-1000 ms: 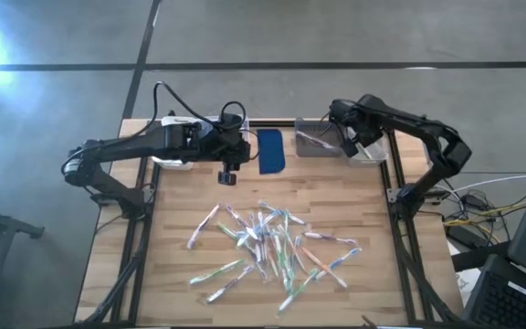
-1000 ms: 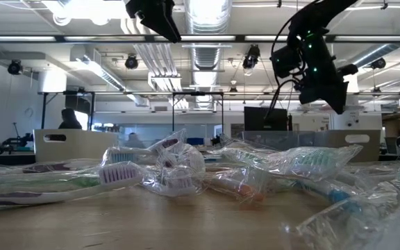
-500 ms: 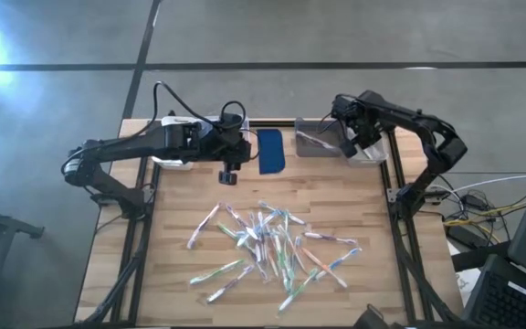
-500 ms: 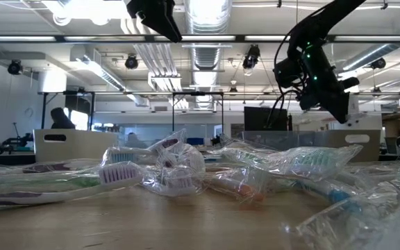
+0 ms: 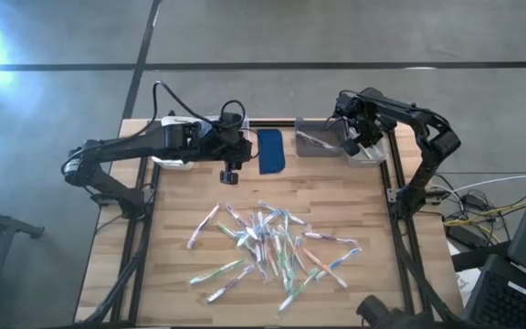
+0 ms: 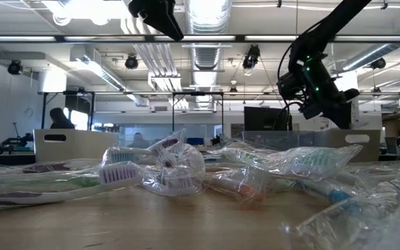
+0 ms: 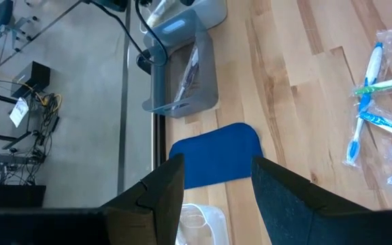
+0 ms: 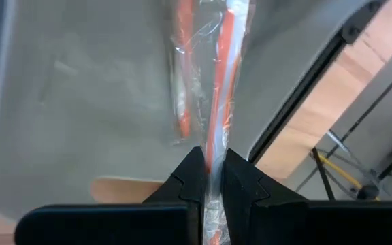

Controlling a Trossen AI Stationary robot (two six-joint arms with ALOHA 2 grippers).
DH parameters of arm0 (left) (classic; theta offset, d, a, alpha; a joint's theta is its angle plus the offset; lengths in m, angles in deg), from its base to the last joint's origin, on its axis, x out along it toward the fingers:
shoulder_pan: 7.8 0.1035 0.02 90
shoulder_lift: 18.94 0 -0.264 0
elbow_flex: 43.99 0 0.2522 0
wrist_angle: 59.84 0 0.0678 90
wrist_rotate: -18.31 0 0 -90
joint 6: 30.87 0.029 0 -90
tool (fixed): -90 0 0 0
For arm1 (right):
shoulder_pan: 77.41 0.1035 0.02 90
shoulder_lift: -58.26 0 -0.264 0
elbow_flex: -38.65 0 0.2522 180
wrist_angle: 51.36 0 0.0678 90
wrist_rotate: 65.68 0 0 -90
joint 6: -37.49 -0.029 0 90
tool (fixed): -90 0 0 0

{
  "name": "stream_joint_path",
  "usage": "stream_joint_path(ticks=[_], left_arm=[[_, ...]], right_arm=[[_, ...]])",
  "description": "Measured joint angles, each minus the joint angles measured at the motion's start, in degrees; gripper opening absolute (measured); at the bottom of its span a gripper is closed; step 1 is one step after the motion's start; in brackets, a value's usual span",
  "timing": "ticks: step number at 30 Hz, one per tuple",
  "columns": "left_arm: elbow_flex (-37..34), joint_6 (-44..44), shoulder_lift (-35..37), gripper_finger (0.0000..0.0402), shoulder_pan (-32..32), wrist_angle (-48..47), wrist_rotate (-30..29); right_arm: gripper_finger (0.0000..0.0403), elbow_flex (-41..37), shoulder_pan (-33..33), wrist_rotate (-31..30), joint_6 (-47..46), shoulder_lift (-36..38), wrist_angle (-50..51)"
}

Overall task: Pick & Place Toothbrushes
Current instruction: Put the orange toothbrush into the gray bin, then put the purple toothbrush into the black bin

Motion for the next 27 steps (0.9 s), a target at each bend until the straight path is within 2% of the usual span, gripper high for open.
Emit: stream_joint_path(ticks=[14,27], left_arm=[[0.0,-0.1,0.0,0.0174,0.0,0.0,0.0],[0.0,-0.1,0.0,0.0174,0.0,0.0,0.0]], right_arm=[[0.0027,-0.1,-0.7,1.1,0.4,-2.8,-0.3],[0.0171,1.3,-0.8,2.6,1.2,-1.1,0.8]])
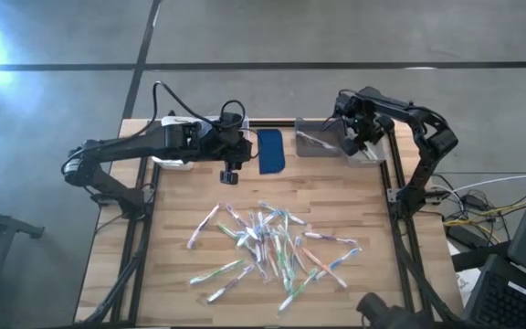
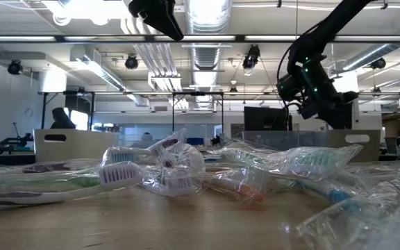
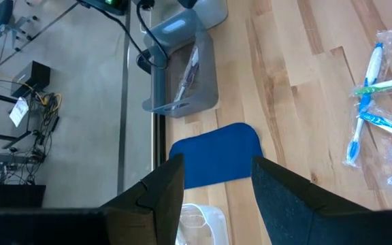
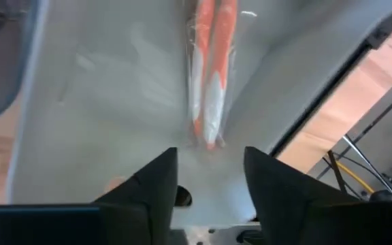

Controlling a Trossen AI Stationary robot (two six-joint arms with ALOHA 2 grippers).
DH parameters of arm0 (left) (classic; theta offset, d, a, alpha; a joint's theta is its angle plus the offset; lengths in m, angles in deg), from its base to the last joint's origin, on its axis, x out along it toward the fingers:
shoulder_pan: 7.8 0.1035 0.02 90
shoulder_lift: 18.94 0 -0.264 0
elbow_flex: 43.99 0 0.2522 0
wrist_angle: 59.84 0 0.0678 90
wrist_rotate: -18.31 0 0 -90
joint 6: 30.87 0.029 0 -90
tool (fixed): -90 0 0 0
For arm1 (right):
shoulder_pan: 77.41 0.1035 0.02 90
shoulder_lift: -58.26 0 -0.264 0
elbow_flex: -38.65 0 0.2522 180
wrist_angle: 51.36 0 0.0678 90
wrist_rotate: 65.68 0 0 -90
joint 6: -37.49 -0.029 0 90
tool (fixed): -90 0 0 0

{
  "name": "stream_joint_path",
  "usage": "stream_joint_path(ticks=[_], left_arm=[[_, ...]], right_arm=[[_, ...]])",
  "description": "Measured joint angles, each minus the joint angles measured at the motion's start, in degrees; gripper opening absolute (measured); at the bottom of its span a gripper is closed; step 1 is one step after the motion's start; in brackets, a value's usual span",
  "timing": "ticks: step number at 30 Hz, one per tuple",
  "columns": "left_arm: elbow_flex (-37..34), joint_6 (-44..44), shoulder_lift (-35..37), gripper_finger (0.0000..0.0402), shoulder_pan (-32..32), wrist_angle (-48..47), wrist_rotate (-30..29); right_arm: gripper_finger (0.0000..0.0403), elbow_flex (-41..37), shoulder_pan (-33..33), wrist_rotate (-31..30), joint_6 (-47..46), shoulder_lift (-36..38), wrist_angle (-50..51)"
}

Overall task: Pick & Place Toothbrushes
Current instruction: Put the purple toothbrush into the black bin

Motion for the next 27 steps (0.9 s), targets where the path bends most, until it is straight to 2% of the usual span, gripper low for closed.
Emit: stream_joint_path(ticks=[4,9,17,27], left_arm=[[-0.1,0.0,0.0,0.0174,0.0,0.0,0.0],[-0.1,0.0,0.0,0.0174,0.0,0.0,0.0],[-0.1,0.0,0.0,0.0174,0.0,0.0,0.0],[-0.1,0.0,0.0,0.0174,0.0,0.0,0.0]], right_arm=[[0.0197,2.4,0.0,0.1,0.4,3.6,0.6],[0.0206,6.5,0.2,0.1,1.2,10.7,-0.5],[0.0173,11.6,1.2,1.1,4.2,21.6,-9.5],[0.0133,17.1,1.2,1.8,4.2,31.4,-10.8]])
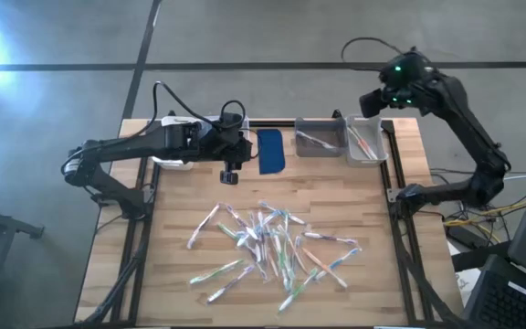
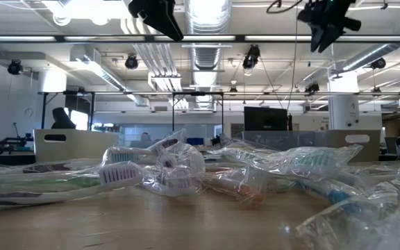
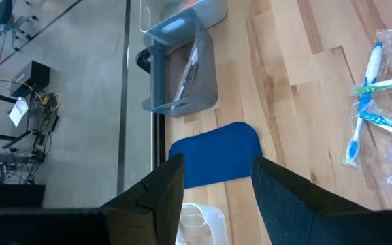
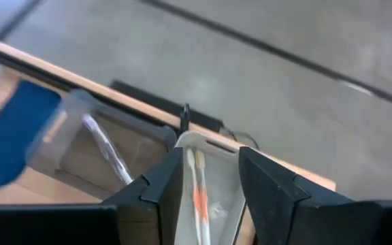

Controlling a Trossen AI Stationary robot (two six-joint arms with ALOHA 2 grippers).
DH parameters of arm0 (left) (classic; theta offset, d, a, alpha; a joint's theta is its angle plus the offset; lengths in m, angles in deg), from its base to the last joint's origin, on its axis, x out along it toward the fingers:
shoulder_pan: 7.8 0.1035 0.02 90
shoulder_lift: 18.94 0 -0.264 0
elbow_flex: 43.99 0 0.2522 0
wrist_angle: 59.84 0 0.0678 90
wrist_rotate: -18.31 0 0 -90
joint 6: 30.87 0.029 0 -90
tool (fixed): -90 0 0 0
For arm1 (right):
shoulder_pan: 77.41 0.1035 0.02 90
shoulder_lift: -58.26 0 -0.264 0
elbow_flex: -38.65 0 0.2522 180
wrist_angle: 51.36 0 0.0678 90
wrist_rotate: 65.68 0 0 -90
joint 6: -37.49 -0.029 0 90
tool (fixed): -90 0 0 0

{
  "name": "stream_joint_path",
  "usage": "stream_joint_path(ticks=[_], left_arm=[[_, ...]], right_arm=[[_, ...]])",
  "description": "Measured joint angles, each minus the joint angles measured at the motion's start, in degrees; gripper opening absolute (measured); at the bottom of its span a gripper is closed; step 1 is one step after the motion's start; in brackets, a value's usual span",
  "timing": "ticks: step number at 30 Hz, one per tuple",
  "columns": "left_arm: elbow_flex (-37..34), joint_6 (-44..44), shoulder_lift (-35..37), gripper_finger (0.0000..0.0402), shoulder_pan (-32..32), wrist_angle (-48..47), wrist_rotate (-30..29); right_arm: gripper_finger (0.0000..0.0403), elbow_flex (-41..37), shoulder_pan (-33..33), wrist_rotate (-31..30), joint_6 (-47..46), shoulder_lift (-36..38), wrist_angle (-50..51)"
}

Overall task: Pick & Place Toothbrushes
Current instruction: Put the purple toothbrush into the black bin

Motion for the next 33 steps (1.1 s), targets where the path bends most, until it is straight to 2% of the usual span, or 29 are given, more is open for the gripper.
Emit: stream_joint_path(ticks=[2,10,23,33], left_arm=[[0.0,0.0,0.0,0.0174,0.0,0.0,0.0],[0.0,0.0,0.0,0.0174,0.0,0.0,0.0],[0.0,0.0,0.0,0.0174,0.0,0.0,0.0],[0.0,-0.1,0.0,0.0174,0.0,1.8,0.0]], right_arm=[[0.0126,0.4,0.0,2.5,-0.1,1.5,-0.8],[0.01,0.6,0.0,3.9,-0.1,5.3,-1.0],[0.0055,0.5,0.0,4.1,-0.1,5.4,-1.0],[0.0038,1.6,0.1,5.2,-0.1,5.9,-1.5]])
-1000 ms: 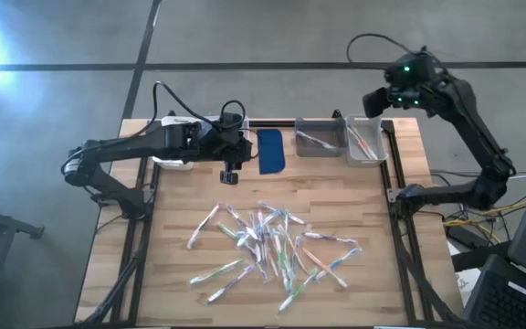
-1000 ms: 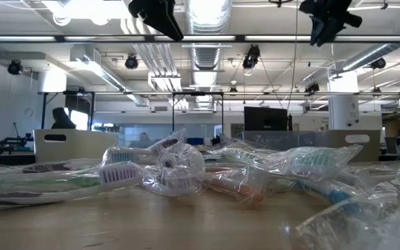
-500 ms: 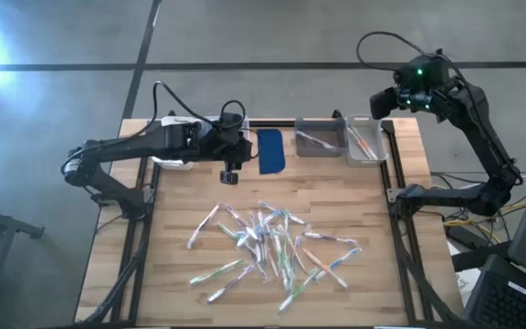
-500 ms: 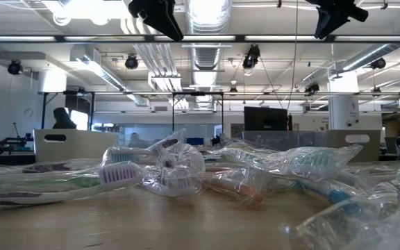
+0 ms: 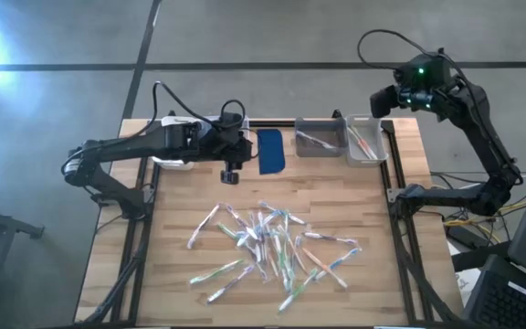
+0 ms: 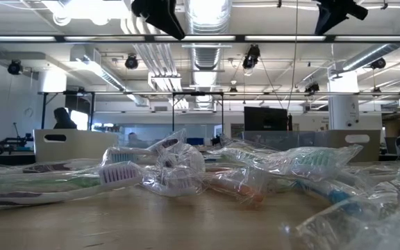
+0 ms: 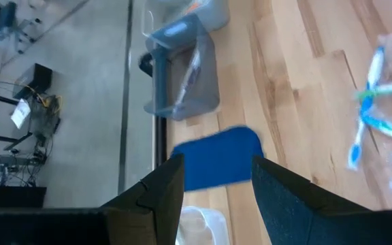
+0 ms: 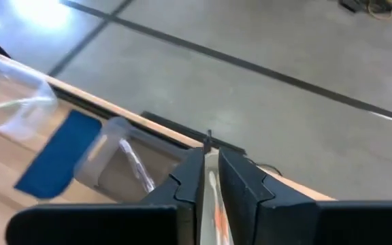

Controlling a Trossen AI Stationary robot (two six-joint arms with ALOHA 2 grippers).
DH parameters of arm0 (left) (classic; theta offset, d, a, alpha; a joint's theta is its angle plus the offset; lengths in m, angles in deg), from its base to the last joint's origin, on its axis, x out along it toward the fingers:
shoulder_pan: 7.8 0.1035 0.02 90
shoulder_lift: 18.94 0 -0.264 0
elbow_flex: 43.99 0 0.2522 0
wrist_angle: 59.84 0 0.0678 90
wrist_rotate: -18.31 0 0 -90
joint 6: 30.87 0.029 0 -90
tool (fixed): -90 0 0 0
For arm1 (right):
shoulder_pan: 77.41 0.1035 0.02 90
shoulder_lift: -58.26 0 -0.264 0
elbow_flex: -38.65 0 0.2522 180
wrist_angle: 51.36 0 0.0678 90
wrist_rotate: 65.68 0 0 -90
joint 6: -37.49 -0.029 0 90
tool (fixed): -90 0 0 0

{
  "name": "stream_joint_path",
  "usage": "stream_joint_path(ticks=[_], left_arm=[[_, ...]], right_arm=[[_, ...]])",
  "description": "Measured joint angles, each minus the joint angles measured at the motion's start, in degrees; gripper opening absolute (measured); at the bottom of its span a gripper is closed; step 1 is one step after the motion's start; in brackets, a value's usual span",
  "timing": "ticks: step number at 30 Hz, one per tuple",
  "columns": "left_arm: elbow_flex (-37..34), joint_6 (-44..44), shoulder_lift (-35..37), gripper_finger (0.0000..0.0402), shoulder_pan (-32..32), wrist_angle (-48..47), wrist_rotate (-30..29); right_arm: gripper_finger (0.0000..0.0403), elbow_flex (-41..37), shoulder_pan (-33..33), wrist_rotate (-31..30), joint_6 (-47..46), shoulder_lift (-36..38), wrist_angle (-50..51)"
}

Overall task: Pick & Place Toothbrushes
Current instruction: Put the purple toothbrush into the black bin

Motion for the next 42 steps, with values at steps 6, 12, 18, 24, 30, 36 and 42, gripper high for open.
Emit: stream_joint_path(ticks=[6,12,18,24,30,36,42], left_arm=[[0.0,-8.7,0.0,0.0174,-0.7,-0.6,1.2],[0.0,-10.6,0.1,0.0174,-1.0,-1.9,2.3],[0.6,-10.2,1.1,0.0174,-1.0,-6.2,2.2],[1.4,-12.8,1.4,0.0174,-1.0,-7.0,2.2],[1.4,-12.2,2.4,0.0174,-0.9,-8.8,2.6],[1.6,-12.2,5.1,0.0174,-0.9,-9.9,5.0],[1.6,-12.7,9.6,0.0174,-0.6,-9.2,5.0]], right_arm=[[0.0048,0.4,5.6,6.4,5.7,3.9,0.5],[0.0067,0.4,12.7,3.3,3.6,7.2,0.2],[0.0087,0.3,12.9,3.1,3.2,9.0,0.2],[0.0105,0.3,12.9,6.7,-0.2,7.6,-3.0],[0.0111,0.3,13.4,32.9,2.3,2.8,-14.3],[0.0092,0.4,15.3,46.8,1.5,-0.4,-20.7],[0.006,0.3,20.4,34.0,1.8,-2.0,-15.9]])
